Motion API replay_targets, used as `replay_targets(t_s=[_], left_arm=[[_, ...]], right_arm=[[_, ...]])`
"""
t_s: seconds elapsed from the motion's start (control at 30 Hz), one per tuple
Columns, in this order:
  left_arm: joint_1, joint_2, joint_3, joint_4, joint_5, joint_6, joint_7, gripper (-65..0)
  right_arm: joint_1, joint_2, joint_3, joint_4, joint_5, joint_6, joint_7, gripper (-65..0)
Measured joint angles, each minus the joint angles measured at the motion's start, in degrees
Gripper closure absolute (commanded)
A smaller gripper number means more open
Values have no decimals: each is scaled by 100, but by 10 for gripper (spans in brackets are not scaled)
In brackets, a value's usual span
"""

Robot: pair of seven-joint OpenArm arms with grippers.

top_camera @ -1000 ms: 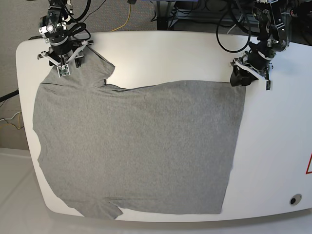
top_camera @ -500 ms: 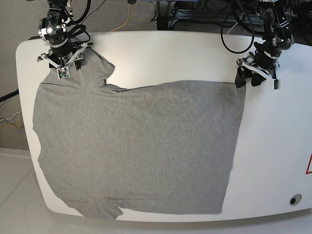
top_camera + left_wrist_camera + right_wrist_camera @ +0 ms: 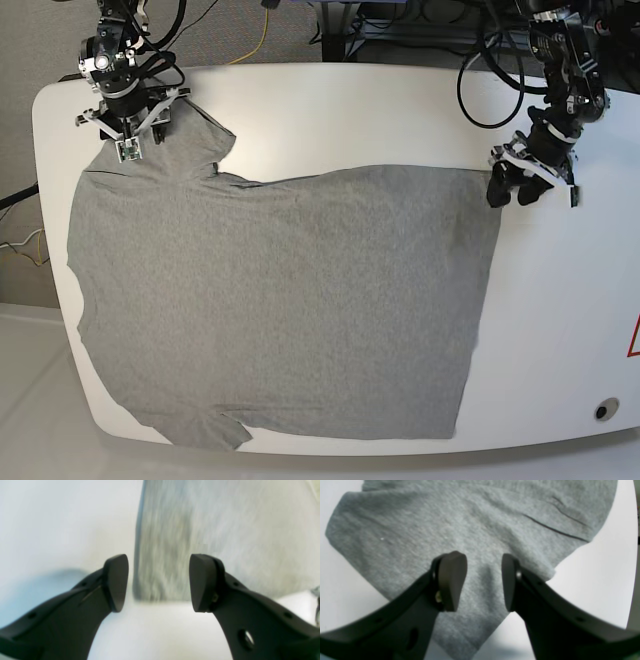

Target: Fold the T-shirt properly

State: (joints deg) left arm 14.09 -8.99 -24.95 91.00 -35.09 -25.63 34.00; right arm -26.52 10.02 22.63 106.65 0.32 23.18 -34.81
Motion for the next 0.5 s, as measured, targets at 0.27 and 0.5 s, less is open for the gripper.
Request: replay_targets(t_s=[0.27, 0.5], left_arm=[[-26, 42, 111, -96, -52, 4, 70, -354], [-46, 9, 229, -125, -31, 31, 101, -135]], right_arm=[[2, -2, 4, 0, 15, 2, 2, -269], [-2, -26, 7, 0, 13, 2, -37, -269]])
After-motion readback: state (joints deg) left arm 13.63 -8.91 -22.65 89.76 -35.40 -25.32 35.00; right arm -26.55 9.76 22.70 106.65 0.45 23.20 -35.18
